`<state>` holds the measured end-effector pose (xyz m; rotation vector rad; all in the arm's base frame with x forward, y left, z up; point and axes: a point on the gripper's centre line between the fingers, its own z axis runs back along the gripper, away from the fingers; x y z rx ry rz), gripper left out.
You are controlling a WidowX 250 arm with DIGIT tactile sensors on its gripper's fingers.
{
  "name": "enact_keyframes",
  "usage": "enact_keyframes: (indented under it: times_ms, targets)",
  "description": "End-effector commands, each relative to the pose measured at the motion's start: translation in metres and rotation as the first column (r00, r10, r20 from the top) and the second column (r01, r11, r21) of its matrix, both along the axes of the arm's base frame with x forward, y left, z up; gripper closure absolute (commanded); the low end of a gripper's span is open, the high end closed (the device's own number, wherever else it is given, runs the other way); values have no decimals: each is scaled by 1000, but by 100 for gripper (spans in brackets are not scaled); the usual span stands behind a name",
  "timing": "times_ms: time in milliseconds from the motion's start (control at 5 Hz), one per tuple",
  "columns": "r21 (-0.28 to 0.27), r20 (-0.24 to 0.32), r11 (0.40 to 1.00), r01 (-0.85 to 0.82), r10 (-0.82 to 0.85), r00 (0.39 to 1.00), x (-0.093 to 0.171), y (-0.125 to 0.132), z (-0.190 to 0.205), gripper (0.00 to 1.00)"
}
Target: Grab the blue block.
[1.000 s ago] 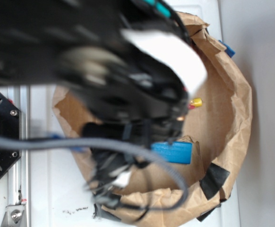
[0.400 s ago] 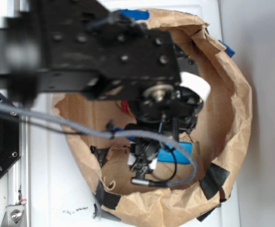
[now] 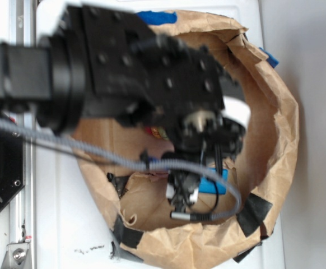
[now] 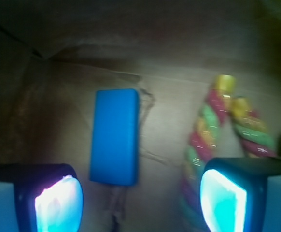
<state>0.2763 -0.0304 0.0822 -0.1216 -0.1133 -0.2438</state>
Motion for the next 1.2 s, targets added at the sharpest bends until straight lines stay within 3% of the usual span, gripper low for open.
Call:
enact_keyframes:
  times_ms: [0, 200, 600, 1000]
  targets:
    - [-24, 77, 998, -50, 52, 996, 7, -25, 10, 0]
    - [-21, 92, 998, -67, 69, 993, 5, -34, 5, 0]
    - [62, 71, 995, -76, 72, 995, 5, -53, -12, 0]
    - [70, 61, 994, -80, 76, 995, 12, -46, -18, 0]
